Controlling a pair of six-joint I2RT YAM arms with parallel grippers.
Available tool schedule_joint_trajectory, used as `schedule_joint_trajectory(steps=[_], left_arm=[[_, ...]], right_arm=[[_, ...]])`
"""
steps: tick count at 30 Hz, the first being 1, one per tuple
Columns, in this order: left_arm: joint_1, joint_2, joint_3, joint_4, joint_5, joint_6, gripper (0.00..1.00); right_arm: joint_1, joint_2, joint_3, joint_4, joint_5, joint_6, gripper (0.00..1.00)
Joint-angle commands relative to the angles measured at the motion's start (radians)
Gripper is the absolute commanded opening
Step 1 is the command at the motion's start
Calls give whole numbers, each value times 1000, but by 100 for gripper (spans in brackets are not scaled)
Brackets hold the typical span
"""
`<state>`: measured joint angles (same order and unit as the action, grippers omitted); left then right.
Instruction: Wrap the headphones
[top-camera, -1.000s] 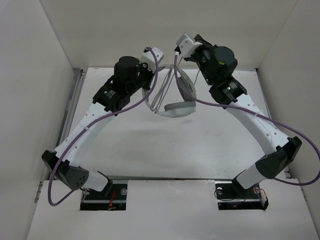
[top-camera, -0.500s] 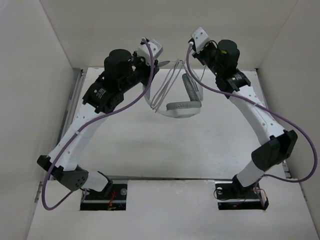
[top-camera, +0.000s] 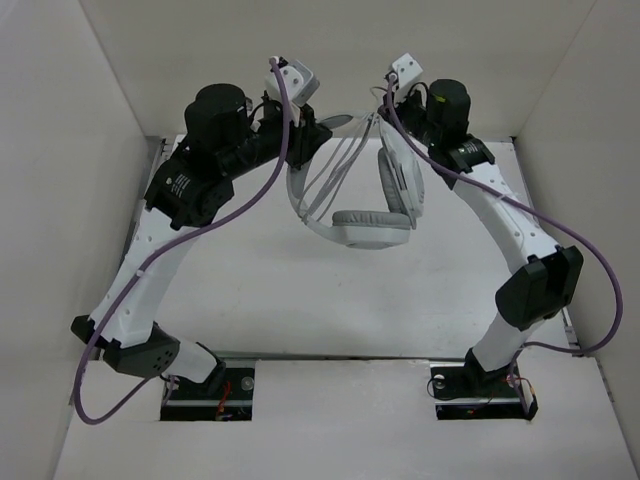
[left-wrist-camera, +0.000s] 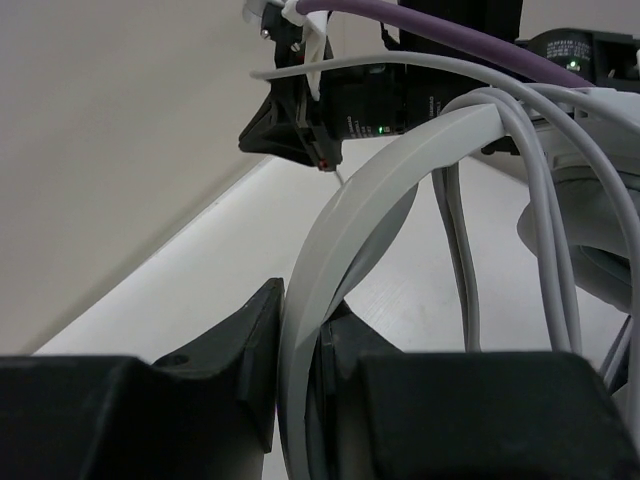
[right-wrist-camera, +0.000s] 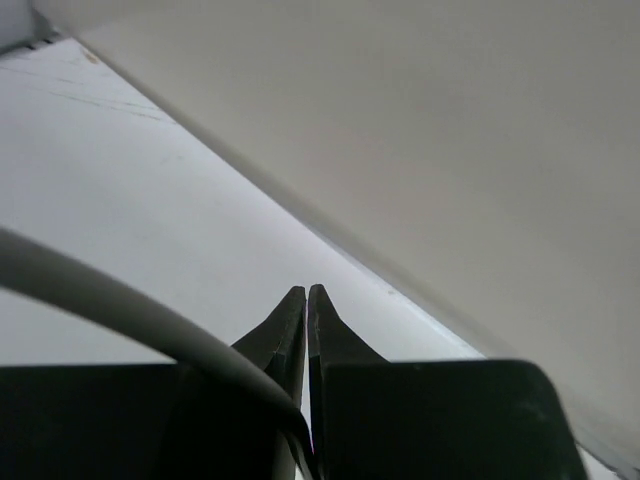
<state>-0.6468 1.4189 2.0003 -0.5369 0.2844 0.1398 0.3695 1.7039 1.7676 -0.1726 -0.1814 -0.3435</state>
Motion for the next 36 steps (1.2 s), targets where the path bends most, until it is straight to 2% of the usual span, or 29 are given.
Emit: schedule_joint_trajectory(steps=[1,8,15,16,20,28,36], left_arm=[[31,5,90,124,19,-135,0],[129,41,173,193,38,-338,0],[175,64,222,227,27,-423,0],[187,64,226,236,18,-440,0],[239,64,224,261,-31,-489,0],[361,71,219,285,-143,-594,1],[373,68,180,301,-249,-566,0]], right_arm=[[-2,-21,-40,47,-154,194,10],[-22,-73,-203,243,-458,581,10],[19,-116,-425,689,-654,1022,13],[32,-122,-477,805,-662,1120,16],[70,-122,-575,1039,-662,1300,21],[222,-110,-631,1059,-673,1267,18],[398,-44,-493,807,-731,1063,2]])
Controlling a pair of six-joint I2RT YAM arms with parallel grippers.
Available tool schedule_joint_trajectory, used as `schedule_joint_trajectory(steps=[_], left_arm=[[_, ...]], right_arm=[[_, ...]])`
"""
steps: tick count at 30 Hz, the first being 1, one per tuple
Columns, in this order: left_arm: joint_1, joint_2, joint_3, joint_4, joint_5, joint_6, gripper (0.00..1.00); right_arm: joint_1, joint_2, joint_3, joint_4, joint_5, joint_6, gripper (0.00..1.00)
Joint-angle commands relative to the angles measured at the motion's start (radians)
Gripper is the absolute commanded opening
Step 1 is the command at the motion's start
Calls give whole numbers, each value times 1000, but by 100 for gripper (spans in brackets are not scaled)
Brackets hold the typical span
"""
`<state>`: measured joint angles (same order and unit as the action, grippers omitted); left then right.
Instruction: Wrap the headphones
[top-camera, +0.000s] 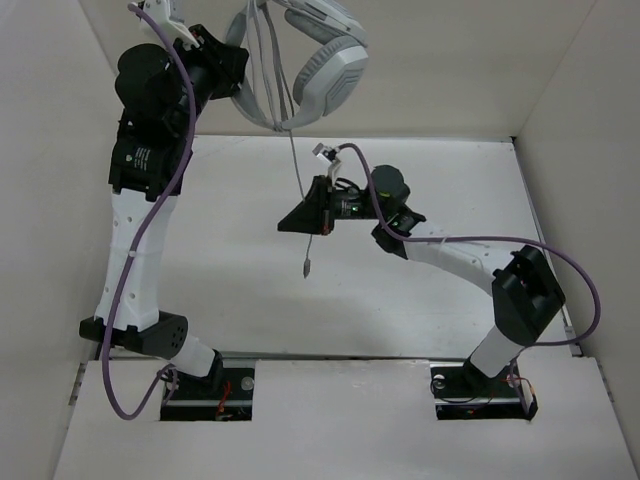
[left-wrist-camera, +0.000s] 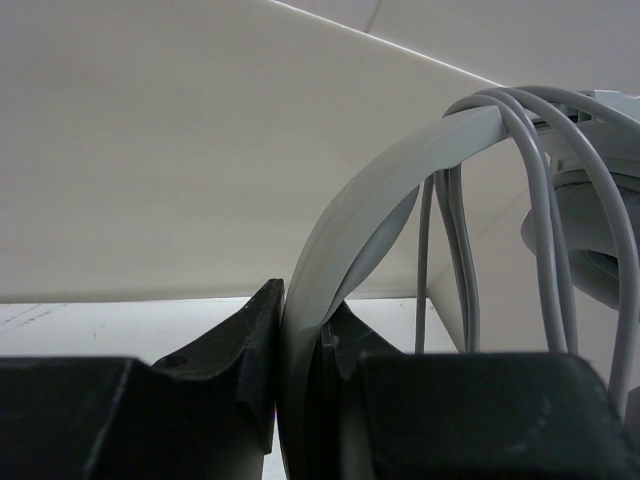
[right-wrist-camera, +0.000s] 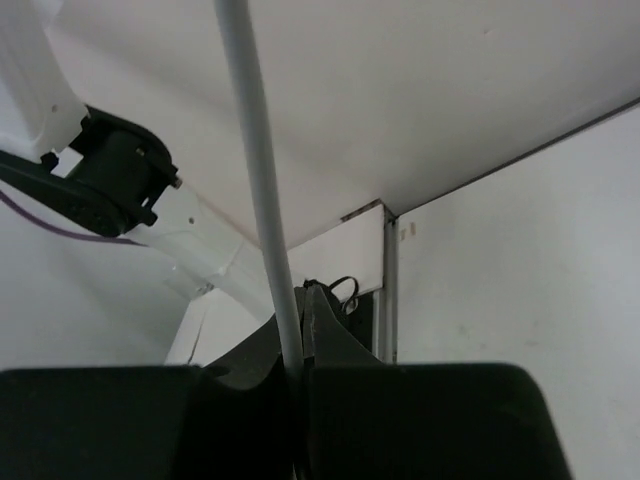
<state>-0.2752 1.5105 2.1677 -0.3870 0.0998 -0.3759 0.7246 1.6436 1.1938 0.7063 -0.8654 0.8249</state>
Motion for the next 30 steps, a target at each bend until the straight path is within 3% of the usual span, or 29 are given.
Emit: schedule_joint_trajectory(steps=[1,7,13,22,30], left_arm=[[0,-24,7,152,-84,-43,0],[-9,-7,-40,197,-231,89,0],[-9,5,-124,269,-357,250,0],[43,22,-218,335,-411,348,0],[-5,-10,-376,385,-431,506,0]], right_arm=[[60,19,99,-114,-53,-139,0],[123,18,219,-424,-28,-380,0],[134,-19,360,-741,113,-671,0],[126,-91,513,-965,291,-900,0],[167,-94,707,-1145,693,-1301,0]])
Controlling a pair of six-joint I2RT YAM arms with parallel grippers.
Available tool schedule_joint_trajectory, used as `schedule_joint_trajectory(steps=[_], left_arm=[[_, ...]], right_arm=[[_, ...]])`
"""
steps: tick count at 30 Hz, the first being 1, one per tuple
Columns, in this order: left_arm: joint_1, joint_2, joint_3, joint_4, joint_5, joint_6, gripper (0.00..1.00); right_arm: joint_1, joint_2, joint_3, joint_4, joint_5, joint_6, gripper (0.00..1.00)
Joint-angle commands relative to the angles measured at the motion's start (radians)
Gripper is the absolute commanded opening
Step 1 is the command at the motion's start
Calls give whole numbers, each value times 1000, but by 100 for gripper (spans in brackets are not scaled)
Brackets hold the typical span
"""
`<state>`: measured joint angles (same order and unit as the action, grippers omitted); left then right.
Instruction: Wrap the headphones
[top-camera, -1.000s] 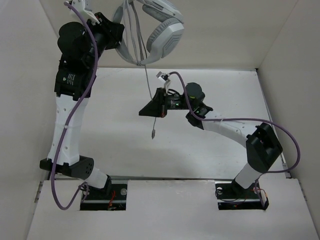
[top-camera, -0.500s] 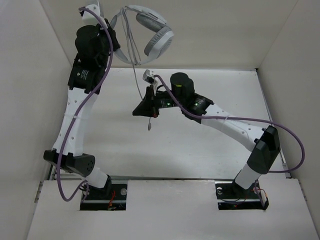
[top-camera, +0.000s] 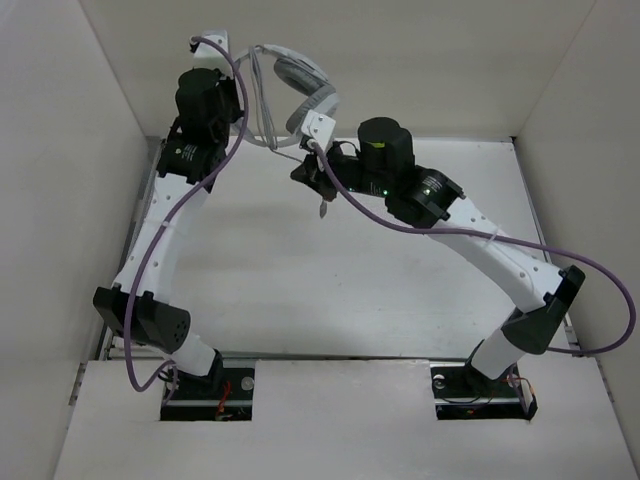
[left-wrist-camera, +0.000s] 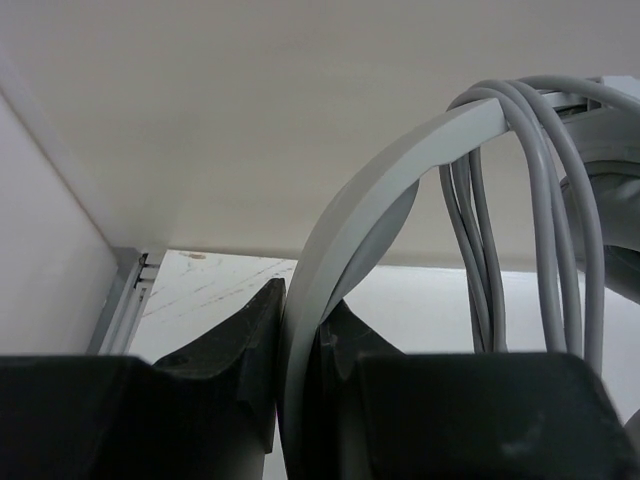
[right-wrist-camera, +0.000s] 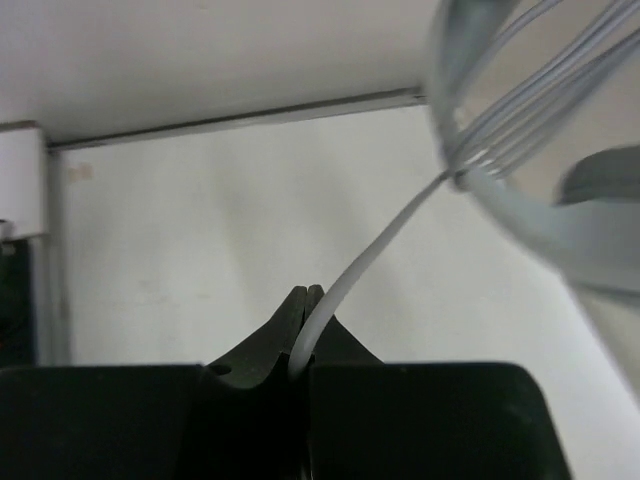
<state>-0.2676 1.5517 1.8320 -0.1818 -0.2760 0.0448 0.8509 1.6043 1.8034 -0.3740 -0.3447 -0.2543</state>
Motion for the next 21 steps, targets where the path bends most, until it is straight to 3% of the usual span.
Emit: schedule_joint_trajectory(steps=[1,8,21], left_arm=[[-23,-57,-62,180,-57,108,0],[-120,-94,-183,125,-42,279,1],[-181,-111,-251,35,-14,329,0]], right_arm=[[52,-50,121,-77,226,-274,0],[72,-44,203,-111,444,-549,0],[79,-49,159,41,734,-954,1]])
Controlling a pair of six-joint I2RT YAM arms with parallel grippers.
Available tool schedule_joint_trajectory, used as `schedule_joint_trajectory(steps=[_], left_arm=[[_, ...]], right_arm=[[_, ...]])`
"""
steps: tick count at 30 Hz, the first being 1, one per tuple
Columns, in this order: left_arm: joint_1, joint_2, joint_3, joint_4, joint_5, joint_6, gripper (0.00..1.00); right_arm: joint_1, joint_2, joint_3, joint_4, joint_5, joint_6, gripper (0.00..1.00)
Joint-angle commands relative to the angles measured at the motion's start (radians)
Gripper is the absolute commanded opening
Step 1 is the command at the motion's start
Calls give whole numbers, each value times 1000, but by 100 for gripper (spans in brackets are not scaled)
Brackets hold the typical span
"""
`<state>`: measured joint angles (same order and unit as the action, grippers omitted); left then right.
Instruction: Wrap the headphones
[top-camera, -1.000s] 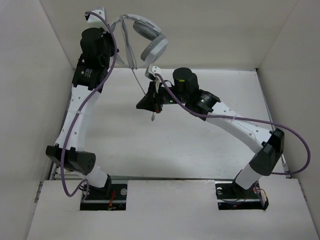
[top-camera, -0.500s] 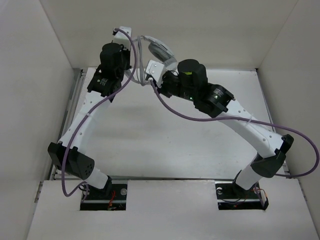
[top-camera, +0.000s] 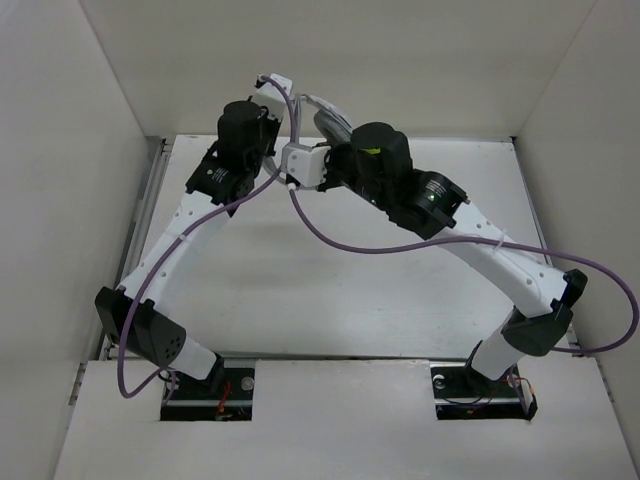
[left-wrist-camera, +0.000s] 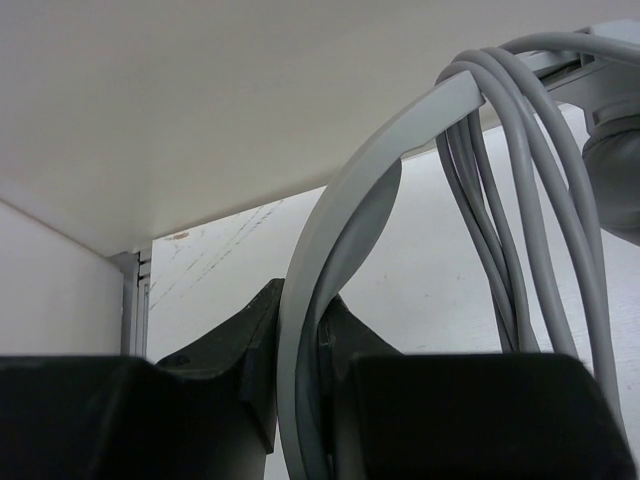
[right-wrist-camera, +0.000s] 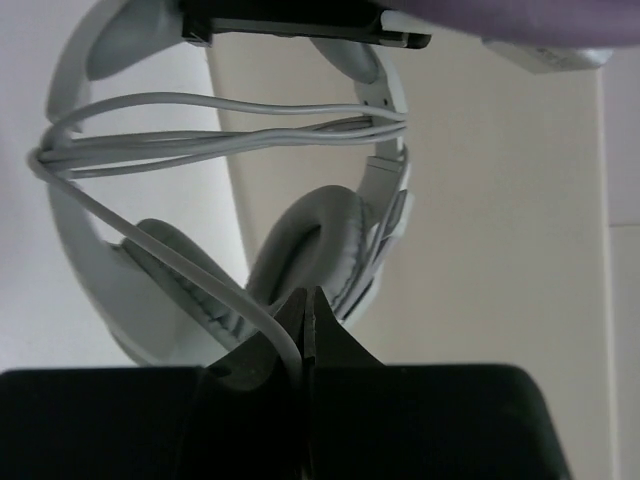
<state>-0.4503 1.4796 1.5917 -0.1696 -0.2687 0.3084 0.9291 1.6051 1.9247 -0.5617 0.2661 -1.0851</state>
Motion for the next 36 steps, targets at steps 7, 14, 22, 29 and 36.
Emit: schedule_joint_trajectory(steps=[7,14,22,29,36], left_arm=[[-12,-41,4,-11,0,69,0],[-24,-47,2,-36,29,63,0],[-57,-64,11,-82,82,49,0],[-73,-74,20,-111,129,18,0],[-86,-104,71,-165,241,-45,0]], right_arm=[[-12,-54,-88,433,186,-291,4],[-54,-60,-95,457,168,-308,10],[-140,-66,-168,517,114,-320,17],[-181,-80,-233,540,36,-265,18],[-238,-56,-237,473,-85,-113,16]])
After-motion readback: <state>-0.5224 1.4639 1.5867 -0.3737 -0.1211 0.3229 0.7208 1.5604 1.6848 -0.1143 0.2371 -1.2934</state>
